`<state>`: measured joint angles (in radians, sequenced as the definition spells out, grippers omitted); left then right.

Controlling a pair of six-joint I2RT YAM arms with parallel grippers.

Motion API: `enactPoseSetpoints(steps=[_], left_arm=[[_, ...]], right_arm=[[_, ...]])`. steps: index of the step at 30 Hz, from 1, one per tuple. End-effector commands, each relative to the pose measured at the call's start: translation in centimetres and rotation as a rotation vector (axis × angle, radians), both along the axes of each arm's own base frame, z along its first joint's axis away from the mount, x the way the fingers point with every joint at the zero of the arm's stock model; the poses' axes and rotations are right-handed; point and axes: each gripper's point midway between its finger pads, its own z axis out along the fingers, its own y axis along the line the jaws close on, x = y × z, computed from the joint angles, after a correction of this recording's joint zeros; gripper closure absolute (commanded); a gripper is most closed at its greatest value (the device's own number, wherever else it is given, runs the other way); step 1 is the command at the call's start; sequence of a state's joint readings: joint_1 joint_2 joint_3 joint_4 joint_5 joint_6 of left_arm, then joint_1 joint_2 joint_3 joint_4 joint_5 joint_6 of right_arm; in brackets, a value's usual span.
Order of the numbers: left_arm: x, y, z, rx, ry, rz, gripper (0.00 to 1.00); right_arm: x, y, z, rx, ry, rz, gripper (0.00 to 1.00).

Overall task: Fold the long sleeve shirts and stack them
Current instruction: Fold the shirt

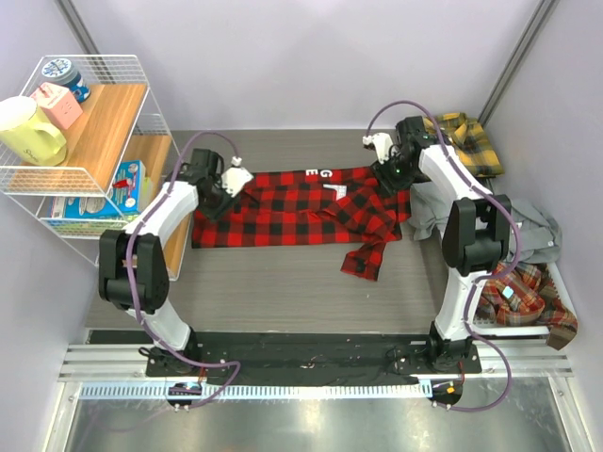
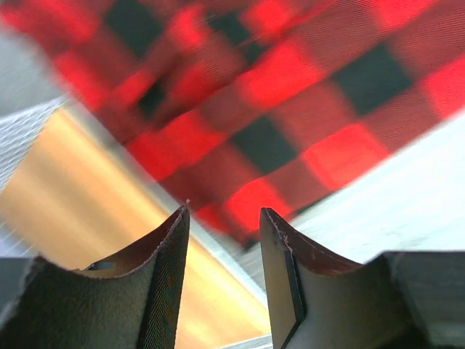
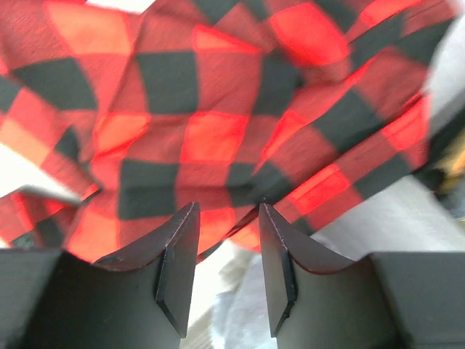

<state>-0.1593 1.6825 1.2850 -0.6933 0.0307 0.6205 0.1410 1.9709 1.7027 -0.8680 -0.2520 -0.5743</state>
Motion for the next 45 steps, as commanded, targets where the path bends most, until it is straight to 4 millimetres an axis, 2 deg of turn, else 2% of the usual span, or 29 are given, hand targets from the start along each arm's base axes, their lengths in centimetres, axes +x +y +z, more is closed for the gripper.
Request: enactPoseSetpoints(steps=[1, 2, 4, 6, 8, 11, 13, 14, 18, 20, 22, 23, 25, 26, 27, 28, 29, 30, 31, 32, 33, 34, 35, 36, 37, 38, 40, 41, 45], left_arm=[[-2.6, -4.5, -3.4, -0.084, 0.147, -0.06, 0.55], [-2.6, -5.1, -4.0, -0.091, 0.159, -0.066, 0.56], [-2.9, -5.2, -6.0, -0.089, 0.204, -0.056, 0.56], [-3.1, -4.9, -7.5, -0.068, 0.235, -0.046, 0.57], [-4.5, -4.4, -9.8, -0.043, 0.302, -0.049, 0.59], [-5.9, -4.3, -11.2, -0.04, 0.34, -0.076, 0.59], [-6.8, -4.3, -11.4, -0.036, 0.358, -0.091, 0.59], [-7.6, -4.2, -11.4, -0.031, 0.369, -0.102, 0.59], [-8.5, -4.5, -9.8, -0.06, 0.341, -0.12, 0.57], [-8.3, -5.8, -8.5, -0.135, 0.31, -0.13, 0.55], [-7.6, -7.0, -6.0, -0.204, 0.241, -0.141, 0.53], [-7.6, -8.3, -5.0, -0.279, 0.228, -0.159, 0.51], [-7.4, -9.9, -2.1, -0.373, 0.162, -0.207, 0.49], [-7.4, -10.8, -1.1, -0.414, 0.132, -0.248, 0.47], [-7.9, -12.3, 1.1, -0.494, 0.087, -0.319, 0.44], [-8.3, -13.1, 1.6, -0.517, 0.074, -0.359, 0.37], [-8.5, -14.0, 2.3, -0.528, 0.044, -0.41, 0.36], [-9.7, -16.2, 2.7, -0.528, 0.036, -0.529, 0.35], [-10.2, -17.5, 2.6, -0.52, 0.039, -0.592, 0.35], [-10.7, -18.6, 2.3, -0.509, 0.048, -0.644, 0.35], [-12.0, -21.0, 2.1, -0.5, 0.055, -0.74, 0.36], [-12.6, -22.3, 0.6, -0.491, 0.105, -0.775, 0.38], [-13.7, -24.9, 0.9, -0.491, 0.11, -0.854, 0.4], [-14.0, -26.2, 0.4, -0.489, 0.125, -0.882, 0.41], [-14.3, -27.6, -1.1, -0.487, 0.161, -0.907, 0.44], [-15.1, -30.0, -0.8, -0.493, 0.156, -0.968, 0.44], [-15.6, -32.6, -1.5, -0.484, 0.149, -1.023, 0.46], [-16.5, -34.6, -2.2, -0.475, 0.158, -1.066, 0.46], [-17.5, -38.6, -3.5, -0.493, 0.136, -1.088, 0.46]], right_arm=[[-2.5, 1.4, -1.8, 0.075, 0.149, -0.022, 0.57], [-2.5, 1.3, -3.4, 0.068, 0.185, -0.028, 0.58], [-2.6, 1.3, -4.8, 0.062, 0.215, -0.041, 0.59], [-2.7, 1.2, -6.7, 0.05, 0.255, -0.054, 0.59], [-3.1, 0.8, -8.2, 0.03, 0.278, -0.072, 0.6], [-4.9, 0.3, -10.2, 0.009, 0.338, -0.088, 0.61], [-6.0, 0.2, -10.2, 0.008, 0.355, -0.094, 0.62], [-7.4, 0.0, -10.7, 0.003, 0.385, -0.095, 0.62], [-7.5, -0.2, -8.5, 0.011, 0.323, -0.113, 0.57], [-5.8, 0.1, -5.5, 0.05, 0.246, -0.145, 0.55], [-4.9, 0.5, -3.1, 0.083, 0.194, -0.148, 0.47], [-4.5, 0.6, -0.7, 0.1, 0.135, -0.138, 0.45], [-4.8, 0.7, 1.2, 0.115, 0.086, -0.11, 0.41], [-5.7, 0.7, 2.6, 0.12, 0.043, -0.073, 0.4], [-6.3, 0.7, 3.0, 0.122, 0.034, -0.059, 0.38], [-6.9, 0.6, 3.4, 0.123, 0.021, -0.048, 0.37], [-7.9, 0.6, 3.0, 0.129, 0.035, -0.036, 0.38], [-8.5, 0.8, 3.8, 0.138, 0.012, -0.032, 0.36], [-9.1, 0.7, 3.3, 0.141, 0.024, -0.041, 0.36], [-8.8, 0.7, 3.5, 0.148, 0.008, -0.054, 0.36], [-8.8, 0.8, 3.8, 0.165, 0.008, -0.082, 0.36], [-8.4, 1.0, 4.2, 0.174, -0.002, -0.096, 0.35], [-7.8, 1.0, 4.5, 0.184, -0.013, -0.118, 0.35], [-7.3, 0.9, 4.9, 0.199, -0.017, -0.155, 0.35], [-6.2, 0.8, 5.7, 0.217, -0.044, -0.177, 0.35], [-5.7, 0.6, 6.0, 0.23, -0.052, -0.197, 0.32], [-4.2, -0.7, 7.1, 0.254, -0.08, -0.251, 0.3], [-3.8, -1.2, 7.4, 0.26, -0.085, -0.268, 0.3], [-3.1, -3.3, 8.0, 0.284, -0.08, -0.317, 0.3]])
